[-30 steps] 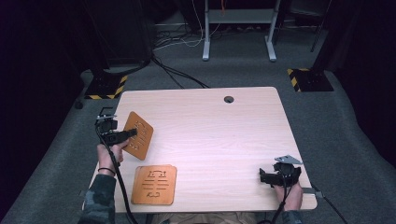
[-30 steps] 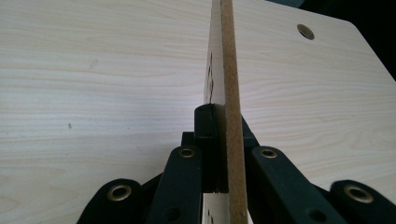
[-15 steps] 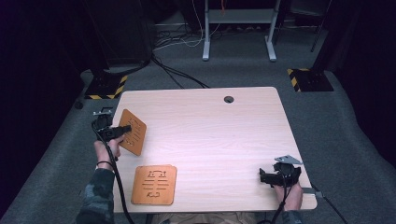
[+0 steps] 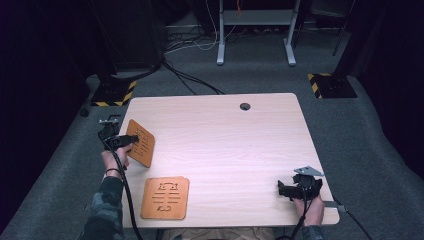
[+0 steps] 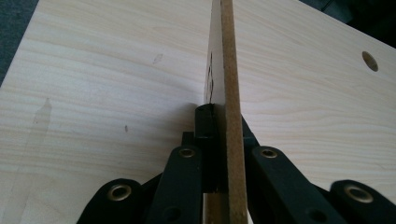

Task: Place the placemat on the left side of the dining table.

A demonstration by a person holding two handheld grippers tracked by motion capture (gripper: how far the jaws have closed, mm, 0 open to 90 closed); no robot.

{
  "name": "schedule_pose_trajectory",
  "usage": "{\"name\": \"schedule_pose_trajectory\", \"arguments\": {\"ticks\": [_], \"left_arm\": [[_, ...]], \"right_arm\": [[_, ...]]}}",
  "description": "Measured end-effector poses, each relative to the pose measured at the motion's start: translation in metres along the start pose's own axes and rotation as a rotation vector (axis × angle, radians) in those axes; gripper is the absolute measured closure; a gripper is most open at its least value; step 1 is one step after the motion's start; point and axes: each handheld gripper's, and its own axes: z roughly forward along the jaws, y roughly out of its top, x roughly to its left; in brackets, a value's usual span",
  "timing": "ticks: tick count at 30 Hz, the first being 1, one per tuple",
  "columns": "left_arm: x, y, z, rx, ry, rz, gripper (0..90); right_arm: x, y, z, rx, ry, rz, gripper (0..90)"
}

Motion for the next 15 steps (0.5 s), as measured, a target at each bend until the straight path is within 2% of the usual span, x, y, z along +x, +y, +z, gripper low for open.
{"name": "schedule_pose_trajectory", "arguments": {"ticks": [2, 3, 4, 5, 7, 9, 10, 11, 13, 15], "left_arm": [[0.004, 0.000, 0.002, 0.014, -0.002, 0.000, 86.1], [0.005, 0.000, 0.003, 0.009, -0.006, -0.024, 86.0], [0.008, 0.000, 0.004, 0.007, -0.014, -0.028, 86.0], [0.010, 0.001, 0.004, 0.015, -0.017, -0.017, 85.9], [0.012, 0.001, 0.005, 0.009, -0.020, -0.034, 85.5], [0.015, 0.001, 0.005, 0.018, -0.017, -0.034, 84.3], [0.017, 0.002, 0.006, 0.021, -0.013, -0.033, 83.2], [0.019, 0.002, 0.006, 0.044, -0.007, -0.015, 81.7], [0.022, 0.002, 0.008, 0.037, -0.009, -0.027, 79.7], [0.025, 0.003, 0.007, 0.064, 0.001, 0.008, 77.7]], "right_arm": [[0.000, 0.000, 0.000, 0.000, 0.000, 0.000, 0.0], [0.000, 0.000, 0.000, 0.000, 0.000, 0.000, 0.0], [0.000, 0.000, 0.000, 0.000, 0.000, 0.000, 0.0], [0.000, 0.000, 0.000, 0.000, 0.000, 0.000, 0.0], [0.000, 0.000, 0.000, 0.000, 0.000, 0.000, 0.0], [0.000, 0.000, 0.000, 0.000, 0.000, 0.000, 0.0], [0.000, 0.000, 0.000, 0.000, 0.000, 0.000, 0.0], [0.000, 0.000, 0.000, 0.000, 0.000, 0.000, 0.0], [0.000, 0.000, 0.000, 0.000, 0.000, 0.000, 0.0], [0.000, 0.000, 0.000, 0.000, 0.000, 0.000, 0.0]]}}
